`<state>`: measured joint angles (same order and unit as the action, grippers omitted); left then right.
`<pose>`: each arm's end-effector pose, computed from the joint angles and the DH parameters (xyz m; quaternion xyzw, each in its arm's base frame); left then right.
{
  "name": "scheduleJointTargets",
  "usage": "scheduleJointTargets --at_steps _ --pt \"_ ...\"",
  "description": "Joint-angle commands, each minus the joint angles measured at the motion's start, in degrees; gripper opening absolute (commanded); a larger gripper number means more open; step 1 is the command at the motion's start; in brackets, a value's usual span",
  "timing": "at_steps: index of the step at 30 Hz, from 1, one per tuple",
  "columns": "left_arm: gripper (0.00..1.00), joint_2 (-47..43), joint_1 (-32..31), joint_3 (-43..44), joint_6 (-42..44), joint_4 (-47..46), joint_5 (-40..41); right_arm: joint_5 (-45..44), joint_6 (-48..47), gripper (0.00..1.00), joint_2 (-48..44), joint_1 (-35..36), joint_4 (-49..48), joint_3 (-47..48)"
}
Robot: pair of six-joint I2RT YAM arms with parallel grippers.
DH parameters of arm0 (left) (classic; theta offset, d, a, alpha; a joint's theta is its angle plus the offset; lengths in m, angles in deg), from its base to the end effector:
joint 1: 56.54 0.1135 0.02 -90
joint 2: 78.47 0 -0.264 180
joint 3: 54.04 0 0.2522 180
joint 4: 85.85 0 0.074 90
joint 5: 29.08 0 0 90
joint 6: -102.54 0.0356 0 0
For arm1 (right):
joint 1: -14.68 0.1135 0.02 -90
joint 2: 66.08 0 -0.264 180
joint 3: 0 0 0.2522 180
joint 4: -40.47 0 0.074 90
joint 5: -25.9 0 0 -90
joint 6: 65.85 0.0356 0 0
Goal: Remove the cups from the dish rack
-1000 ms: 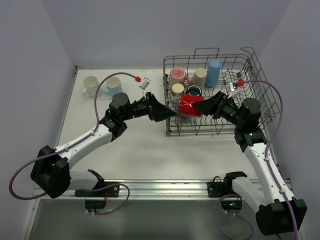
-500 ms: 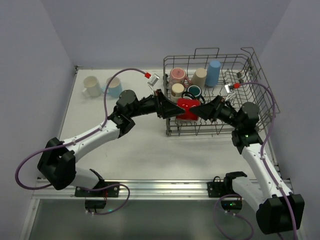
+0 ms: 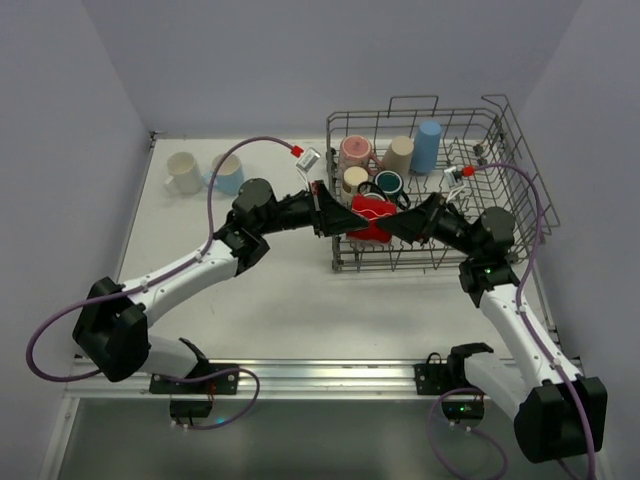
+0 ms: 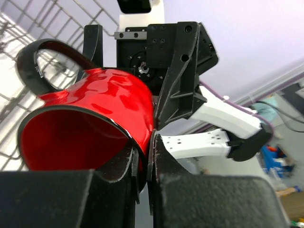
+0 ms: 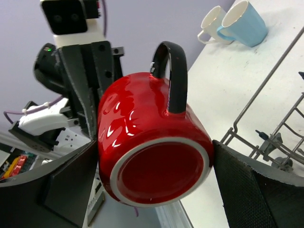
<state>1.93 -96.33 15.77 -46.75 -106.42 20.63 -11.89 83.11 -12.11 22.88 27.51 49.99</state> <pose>0.2338 -0.2247 0.3450 0.1578 0.6395 -0.6908 0.2982 0.2048 0.0579 0.3245 -0.0522 0.6704 0.6157 0.4107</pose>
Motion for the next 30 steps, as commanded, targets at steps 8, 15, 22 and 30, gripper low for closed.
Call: scheduleJointTargets --at_steps 8,15,22,30 --pt "0.0 -2.98 2.25 19.08 31.76 41.24 34.21 -8.08 -11.39 0.99 -4.4 0.41 14.56 2.35" --pt "0.0 8.34 10.42 34.36 43.54 59.52 52.67 -11.07 -16.77 0.99 -5.72 0.49 20.3 1.83" --pt "0.0 23.65 12.98 44.75 49.18 65.44 59.53 -14.23 -20.37 0.99 -6.34 0.67 23.98 0.95" --pt "0.0 37.01 15.62 54.41 51.55 67.45 60.77 -15.82 -22.92 0.99 -7.83 1.28 25.75 0.51"
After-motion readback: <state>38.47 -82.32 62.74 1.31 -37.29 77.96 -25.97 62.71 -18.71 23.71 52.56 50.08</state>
